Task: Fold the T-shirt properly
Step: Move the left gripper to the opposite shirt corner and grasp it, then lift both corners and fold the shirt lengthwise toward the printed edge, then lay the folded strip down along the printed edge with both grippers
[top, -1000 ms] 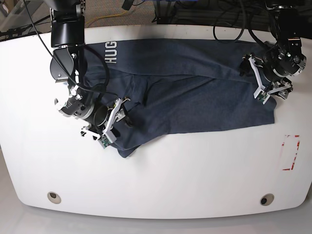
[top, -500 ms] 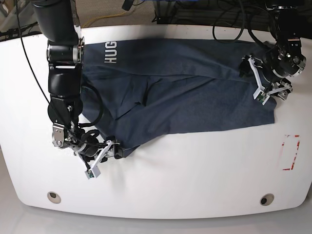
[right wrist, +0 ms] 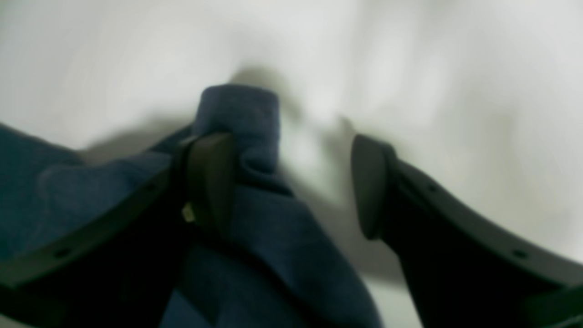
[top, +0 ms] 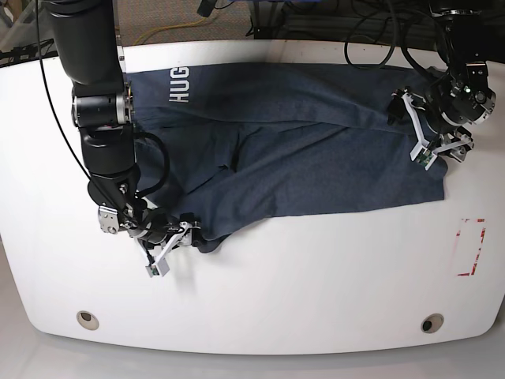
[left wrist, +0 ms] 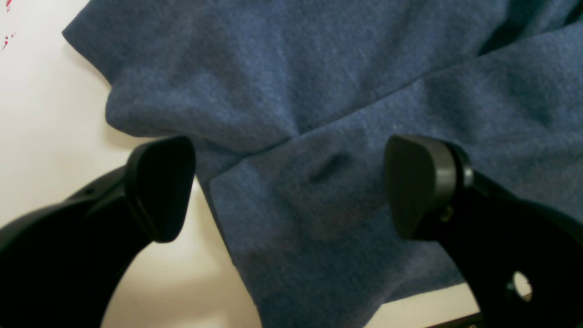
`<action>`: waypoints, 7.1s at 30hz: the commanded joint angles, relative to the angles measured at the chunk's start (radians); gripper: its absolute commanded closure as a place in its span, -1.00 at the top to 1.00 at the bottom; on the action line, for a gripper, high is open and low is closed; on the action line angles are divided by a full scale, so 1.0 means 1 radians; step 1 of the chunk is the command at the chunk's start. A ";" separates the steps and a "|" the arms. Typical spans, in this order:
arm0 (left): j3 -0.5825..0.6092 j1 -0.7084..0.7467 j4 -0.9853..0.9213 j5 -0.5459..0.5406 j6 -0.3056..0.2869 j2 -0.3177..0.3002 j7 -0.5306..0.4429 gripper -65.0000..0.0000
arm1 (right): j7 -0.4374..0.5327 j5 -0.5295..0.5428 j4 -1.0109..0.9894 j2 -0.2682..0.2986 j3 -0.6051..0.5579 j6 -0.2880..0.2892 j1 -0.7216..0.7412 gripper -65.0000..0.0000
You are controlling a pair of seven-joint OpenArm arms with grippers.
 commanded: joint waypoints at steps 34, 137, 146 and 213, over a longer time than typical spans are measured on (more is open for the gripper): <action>-0.367 -0.397 -0.220 -0.092 0.010 0.043 0.119 0.90 | 0.025 0.016 0.145 -0.005 0.000 0.004 -0.032 -1.00; -0.033 -0.189 -0.077 -0.098 -0.077 -0.052 0.009 -1.00 | -0.474 0.109 1.357 0.121 0.421 0.039 -0.662 -1.00; -0.030 -0.140 -0.079 -0.098 -0.077 -0.090 0.009 -1.00 | -0.521 0.271 1.458 0.121 0.557 0.039 -0.845 -1.00; 0.044 -0.054 -0.110 -0.093 -0.077 -0.130 0.101 0.61 | -0.569 0.066 1.156 0.018 0.585 0.167 -0.856 0.06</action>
